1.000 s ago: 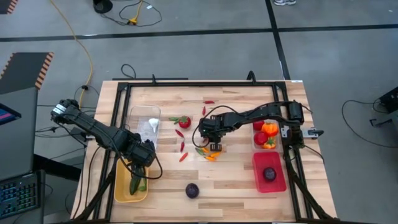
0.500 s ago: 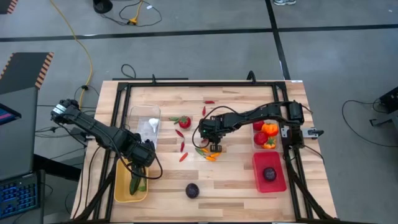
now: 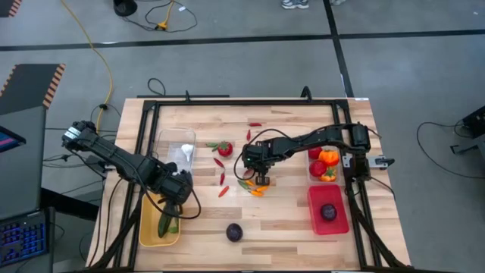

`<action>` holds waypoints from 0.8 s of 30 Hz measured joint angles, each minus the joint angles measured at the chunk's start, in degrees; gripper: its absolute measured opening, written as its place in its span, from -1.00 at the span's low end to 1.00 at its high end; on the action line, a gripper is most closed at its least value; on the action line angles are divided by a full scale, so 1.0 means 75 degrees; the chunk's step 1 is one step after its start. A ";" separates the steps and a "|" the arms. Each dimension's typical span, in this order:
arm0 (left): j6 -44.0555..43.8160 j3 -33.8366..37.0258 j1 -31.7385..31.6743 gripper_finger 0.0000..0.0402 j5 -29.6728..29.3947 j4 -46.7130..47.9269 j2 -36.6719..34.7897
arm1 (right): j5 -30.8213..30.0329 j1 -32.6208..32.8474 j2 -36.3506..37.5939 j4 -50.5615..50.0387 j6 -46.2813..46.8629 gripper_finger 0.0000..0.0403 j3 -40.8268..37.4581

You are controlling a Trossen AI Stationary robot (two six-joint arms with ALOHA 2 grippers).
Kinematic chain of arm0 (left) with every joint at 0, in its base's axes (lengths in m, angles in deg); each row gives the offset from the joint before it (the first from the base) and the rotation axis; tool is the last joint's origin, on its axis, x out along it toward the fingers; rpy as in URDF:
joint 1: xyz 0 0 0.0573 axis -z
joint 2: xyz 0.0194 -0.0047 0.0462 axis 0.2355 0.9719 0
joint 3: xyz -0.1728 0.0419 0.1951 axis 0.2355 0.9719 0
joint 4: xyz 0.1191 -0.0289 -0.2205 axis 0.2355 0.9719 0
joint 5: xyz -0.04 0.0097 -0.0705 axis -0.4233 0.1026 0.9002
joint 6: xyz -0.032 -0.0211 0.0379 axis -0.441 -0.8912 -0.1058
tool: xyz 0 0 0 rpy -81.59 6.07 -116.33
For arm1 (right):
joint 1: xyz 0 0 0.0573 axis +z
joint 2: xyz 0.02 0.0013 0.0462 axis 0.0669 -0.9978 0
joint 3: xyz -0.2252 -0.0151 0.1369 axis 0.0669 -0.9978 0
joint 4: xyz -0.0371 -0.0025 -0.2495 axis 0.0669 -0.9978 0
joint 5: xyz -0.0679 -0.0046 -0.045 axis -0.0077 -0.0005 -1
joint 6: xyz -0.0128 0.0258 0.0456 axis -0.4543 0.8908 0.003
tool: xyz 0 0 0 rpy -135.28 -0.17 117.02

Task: Sort produce into baskets
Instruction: Put the red chili pepper into the yellow bin

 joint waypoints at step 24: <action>0.0253 0.0000 0.0000 -0.21 -0.0136 -0.0096 0.0000 | 0.0012 0.0020 -0.0009 -0.0040 -0.0748 -0.19 0.0455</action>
